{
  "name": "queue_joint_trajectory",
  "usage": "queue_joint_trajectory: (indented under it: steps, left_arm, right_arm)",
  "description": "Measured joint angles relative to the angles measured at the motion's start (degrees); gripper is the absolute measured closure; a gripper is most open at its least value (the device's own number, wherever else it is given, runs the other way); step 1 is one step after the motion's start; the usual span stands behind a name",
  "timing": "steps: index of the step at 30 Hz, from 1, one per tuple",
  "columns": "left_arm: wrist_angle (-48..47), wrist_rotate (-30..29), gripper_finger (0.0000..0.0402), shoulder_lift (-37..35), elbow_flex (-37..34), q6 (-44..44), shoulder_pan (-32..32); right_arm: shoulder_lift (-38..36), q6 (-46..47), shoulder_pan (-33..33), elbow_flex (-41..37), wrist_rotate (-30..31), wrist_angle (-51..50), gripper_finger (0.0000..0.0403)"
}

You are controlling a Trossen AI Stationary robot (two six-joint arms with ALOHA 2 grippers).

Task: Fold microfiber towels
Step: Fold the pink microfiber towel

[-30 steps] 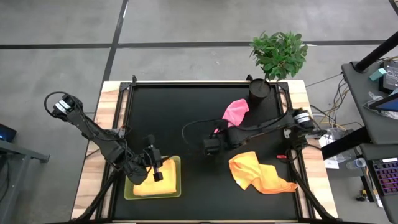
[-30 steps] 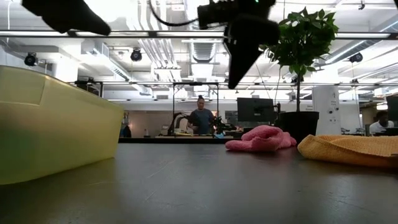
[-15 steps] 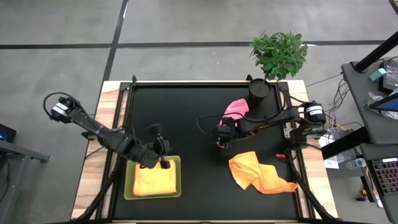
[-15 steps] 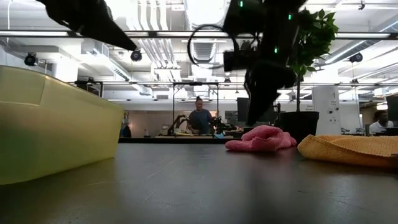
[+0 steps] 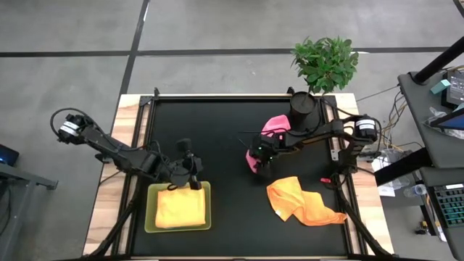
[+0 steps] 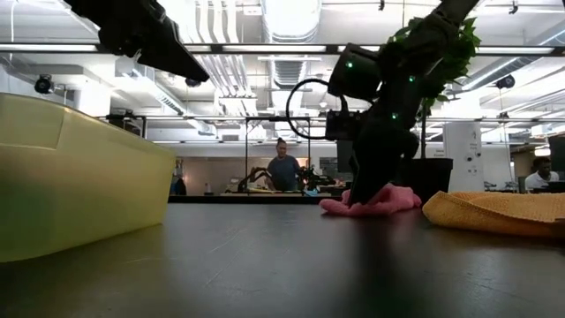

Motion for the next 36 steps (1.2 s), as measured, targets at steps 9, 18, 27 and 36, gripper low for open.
queue_joint_trajectory:
  steps: [9, 18, 27, 36]
  left_arm:
    - [1.6, 0.1, 0.0380, 0.0, 0.0, 2.0, 0.3]
    - [6.3, 3.4, 0.0380, 0.0, 0.2, 8.6, 0.8]
    - [11.8, 11.9, 0.0374, -0.2, 0.1, 12.0, 6.3]
    - [14.6, 20.4, 0.0283, 0.1, -0.1, 11.9, 9.4]
  right_arm:
    - [1.0, -0.5, 0.7, -0.9, -0.8, 4.5, 0.0323]
    - [-1.0, -7.3, 4.5, 3.7, 4.2, 2.6, 0.0393]
    - [-3.5, -19.4, 5.9, 14.4, 6.2, -2.2, 0.0394]
    - [-7.6, -25.8, 6.7, 14.4, 1.7, 6.1, 0.0394]
